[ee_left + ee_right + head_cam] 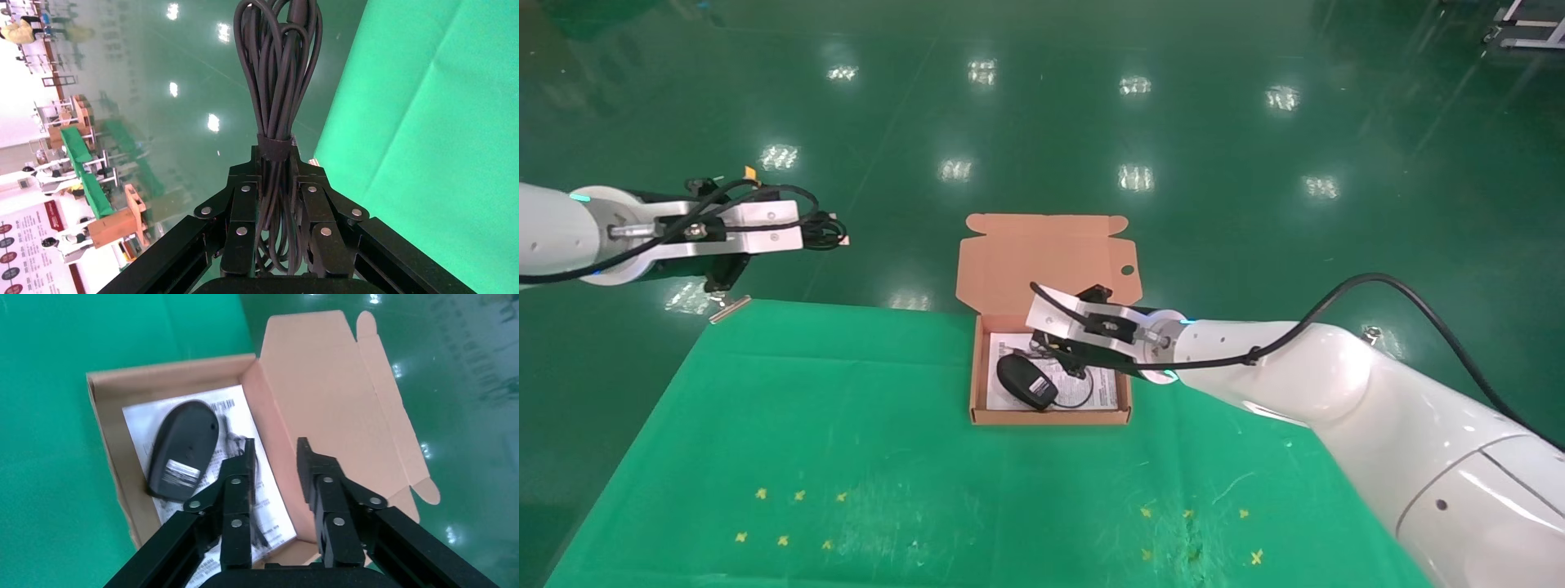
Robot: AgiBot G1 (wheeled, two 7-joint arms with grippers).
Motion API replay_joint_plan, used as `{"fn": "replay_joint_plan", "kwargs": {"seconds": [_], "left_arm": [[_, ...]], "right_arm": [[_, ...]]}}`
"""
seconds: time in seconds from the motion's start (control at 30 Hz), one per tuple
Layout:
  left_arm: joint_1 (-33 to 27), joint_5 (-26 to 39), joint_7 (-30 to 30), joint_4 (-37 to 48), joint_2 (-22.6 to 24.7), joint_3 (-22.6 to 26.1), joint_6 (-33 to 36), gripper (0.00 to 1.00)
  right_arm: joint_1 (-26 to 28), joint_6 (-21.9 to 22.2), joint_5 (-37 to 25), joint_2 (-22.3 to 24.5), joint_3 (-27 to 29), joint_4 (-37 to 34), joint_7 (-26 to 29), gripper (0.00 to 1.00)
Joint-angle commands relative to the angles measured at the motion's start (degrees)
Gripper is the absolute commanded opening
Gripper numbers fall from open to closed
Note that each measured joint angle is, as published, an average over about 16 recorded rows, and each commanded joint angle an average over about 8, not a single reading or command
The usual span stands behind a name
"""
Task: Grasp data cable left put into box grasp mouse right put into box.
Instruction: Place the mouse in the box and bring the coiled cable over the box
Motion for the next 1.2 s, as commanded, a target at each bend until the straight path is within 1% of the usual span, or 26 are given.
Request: {"fn": "replay_joint_plan", "kwargs": {"seconds": [0.03, 0.17, 0.33, 0.53, 0.7, 0.83, 0.93, 1.07, 1.2], "left_arm": [[0.0, -0.02, -0.06, -0.07, -0.01, 0.0, 0.14, 0.0], [1.28, -1.7, 1.2, 0.79, 1.78, 0.28, -2.7, 0.0], [3.02, -3.49, 3.81, 3.92, 5.44, 1.05, -8.12, 0.0], [4.68, -5.59, 7.85, 10.85, 11.16, 2.19, -15.84, 0.0], [5.89, -8.63, 12.38, 18.86, 16.41, 3.09, -22.44, 0.0], [6.39, -12.6, 17.12, 25.68, 20.12, 3.89, -26.69, 0.0], [6.64, -16.14, 20.81, 29.51, 21.84, 5.15, -29.35, 0.0], [7.09, -21.23, 24.49, 31.97, 22.72, 8.12, -32.24, 0.0], [7.26, -26.49, 26.61, 32.75, 22.95, 11.89, -34.47, 0.0]], "right_arm": [[-0.1, -0.17, 0.58, 0.42, 0.07, 0.78, 0.57, 1.0], [0.68, 0.08, 2.21, 3.11, 1.47, 2.33, 2.36, 1.0], [1.77, 0.84, 3.05, 7.59, 2.84, 4.96, 4.22, 1.0], [2.38, 1.85, 2.38, 13.32, 3.31, 9.43, 7.03, 1.0], [2.16, 2.71, 0.76, 17.94, 2.84, 13.54, 10.72, 1.0], [1.84, 3.51, -0.72, 21.51, 2.37, 16.7, 14.74, 1.0], [1.64, 3.96, -1.94, 24.0, 1.97, 19.06, 18.03, 1.0], [1.47, 4.27, -3.76, 26.72, 1.34, 22.0, 22.36, 1.0], [1.41, 4.53, -5.89, 28.47, 0.64, 24.46, 26.47, 1.0]]}}
